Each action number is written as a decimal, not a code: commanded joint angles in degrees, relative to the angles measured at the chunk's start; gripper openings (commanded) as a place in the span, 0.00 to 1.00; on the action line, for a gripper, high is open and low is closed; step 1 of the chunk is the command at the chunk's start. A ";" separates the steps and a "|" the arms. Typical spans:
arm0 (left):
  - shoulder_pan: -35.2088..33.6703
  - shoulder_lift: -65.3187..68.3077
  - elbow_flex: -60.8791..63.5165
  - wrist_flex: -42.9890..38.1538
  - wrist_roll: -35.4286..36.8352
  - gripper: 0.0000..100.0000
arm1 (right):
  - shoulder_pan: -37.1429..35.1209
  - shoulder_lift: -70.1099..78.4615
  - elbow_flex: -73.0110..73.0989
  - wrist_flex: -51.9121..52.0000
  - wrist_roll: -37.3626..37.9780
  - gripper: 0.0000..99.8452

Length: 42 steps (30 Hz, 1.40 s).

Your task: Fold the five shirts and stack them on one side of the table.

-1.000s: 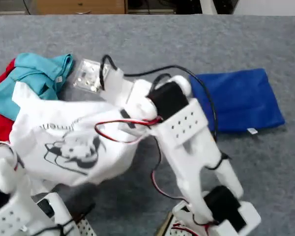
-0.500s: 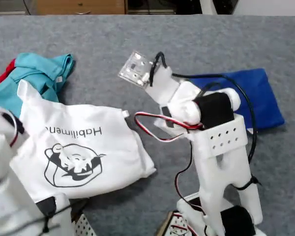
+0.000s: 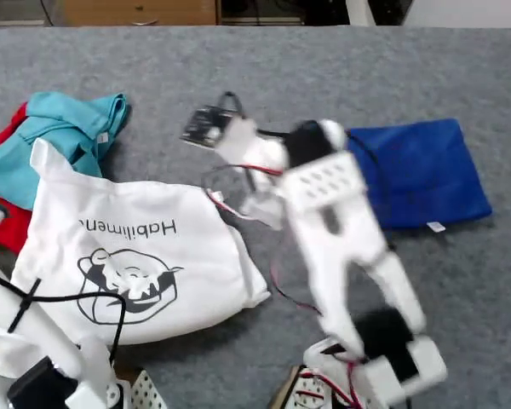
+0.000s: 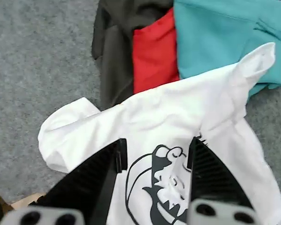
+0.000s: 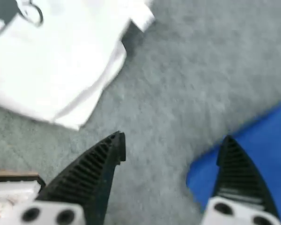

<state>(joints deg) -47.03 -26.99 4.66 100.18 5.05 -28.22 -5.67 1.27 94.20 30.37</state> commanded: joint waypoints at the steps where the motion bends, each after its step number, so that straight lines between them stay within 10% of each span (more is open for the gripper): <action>1: -2.20 -0.22 6.42 -0.79 -2.99 0.22 | -5.93 13.05 -10.86 -3.34 -3.25 0.32; 13: -2.99 -0.22 30.51 -10.02 -3.08 0.22 | -13.58 59.65 -52.18 0.35 -5.63 0.31; 21: -2.55 -0.22 28.75 -10.55 -3.08 0.22 | -5.85 76.70 -78.02 8.18 -5.54 0.01; 42: -2.37 -0.22 19.16 -10.46 -3.08 0.22 | 32.13 42.42 -49.71 8.26 2.99 0.00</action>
<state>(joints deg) -49.58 -26.99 26.55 90.07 2.42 -1.32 46.37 -52.88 101.23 30.29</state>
